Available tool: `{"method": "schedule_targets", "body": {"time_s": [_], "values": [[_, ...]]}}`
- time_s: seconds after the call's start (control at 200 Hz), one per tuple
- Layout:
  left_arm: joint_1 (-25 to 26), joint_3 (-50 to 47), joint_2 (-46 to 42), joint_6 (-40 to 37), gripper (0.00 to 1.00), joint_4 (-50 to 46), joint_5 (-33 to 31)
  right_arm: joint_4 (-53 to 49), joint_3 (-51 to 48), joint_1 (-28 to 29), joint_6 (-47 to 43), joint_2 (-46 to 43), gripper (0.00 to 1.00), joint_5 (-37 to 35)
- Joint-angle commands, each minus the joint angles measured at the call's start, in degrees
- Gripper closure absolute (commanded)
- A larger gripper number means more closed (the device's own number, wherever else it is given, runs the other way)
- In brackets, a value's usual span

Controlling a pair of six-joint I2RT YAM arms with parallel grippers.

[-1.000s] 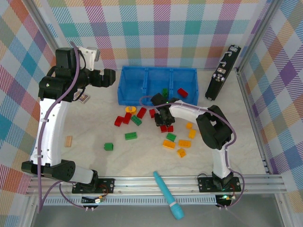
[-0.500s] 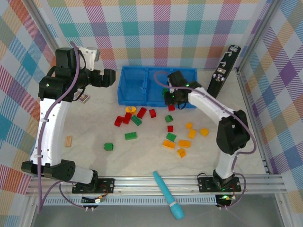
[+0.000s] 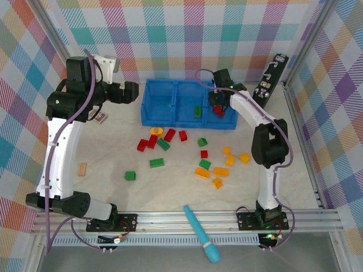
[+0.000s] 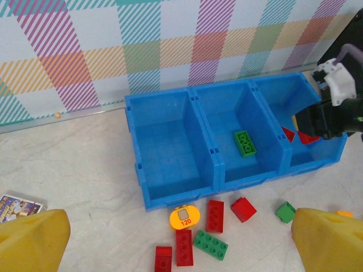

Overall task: Sort the legos into containers by color
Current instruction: Place the lego in the container, then pick up the lego from the bottom-center of the table.

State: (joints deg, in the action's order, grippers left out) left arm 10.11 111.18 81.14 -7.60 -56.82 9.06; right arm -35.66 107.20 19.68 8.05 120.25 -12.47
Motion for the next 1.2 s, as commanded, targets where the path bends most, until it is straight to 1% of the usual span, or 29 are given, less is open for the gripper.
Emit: {"method": "schedule_targets", "body": {"time_s": [0.0, 0.11, 0.27, 0.32, 0.395, 0.475, 0.54, 0.635, 0.705, 0.805, 0.94, 1.06, 1.195], "values": [[0.70, -0.92, -1.04, -0.93, 0.00, 0.97, -0.36, -0.88, 4.46, -0.96, -1.38, 3.16, 0.75, 1.60], [0.75, -1.29, -0.74, -0.54, 0.00, 1.02, 0.07, -2.16, 7.28, -1.12, -2.04, 6.23, 0.72, 2.32], [0.79, -1.35, -0.94, -0.65, 0.00, 0.83, -0.31, -3.36, 8.41, -1.38, -2.34, 6.40, 0.62, 2.86], [0.79, -1.49, -1.20, -0.82, 0.00, 0.98, -0.60, -3.24, 7.21, -1.35, -2.43, 4.61, 0.58, 3.27], [0.79, -1.92, -1.43, -0.93, 0.00, 1.18, -0.71, -3.46, 5.54, -1.34, -2.89, 1.57, 0.56, 4.25], [0.79, -1.96, -1.20, -0.76, 0.00, 1.28, -0.41, -3.13, 2.51, -1.36, -3.81, -2.65, 0.46, 6.35], [0.79, -1.78, -0.82, -0.59, 0.00, 1.21, 0.02, -4.27, 1.15, -1.31, -4.22, -5.61, 0.41, 7.33], [0.79, -1.68, -0.38, -0.43, 0.00, 1.35, 0.50, -6.92, -0.67, -1.24, -4.29, -9.72, 0.41, 8.69], [0.79, -1.79, -0.45, -0.31, 0.00, 1.64, 0.87, -6.85, -5.26, -0.99, -3.22, -14.07, 0.40, 10.56], [0.79, -2.44, -0.63, -0.14, 0.00, 2.18, 1.13, -4.23, -14.66, -0.83, -1.42, -21.07, 0.39, 14.94], [0.79, -2.84, -0.33, 0.11, 0.00, 2.33, 1.91, -4.51, -26.49, -0.03, 0.47, -28.76, 0.39, 18.35], [0.79, -4.20, -1.28, -0.20, 0.00, 3.10, 1.46, -4.80, -37.97, 2.53, 3.64, -37.20, 0.40, 20.39], [0.79, -5.18, -1.87, -0.36, 0.00, 3.80, 1.03, -6.74, -48.47, 8.01, 10.29, -46.34, 0.41, 19.81]]}}
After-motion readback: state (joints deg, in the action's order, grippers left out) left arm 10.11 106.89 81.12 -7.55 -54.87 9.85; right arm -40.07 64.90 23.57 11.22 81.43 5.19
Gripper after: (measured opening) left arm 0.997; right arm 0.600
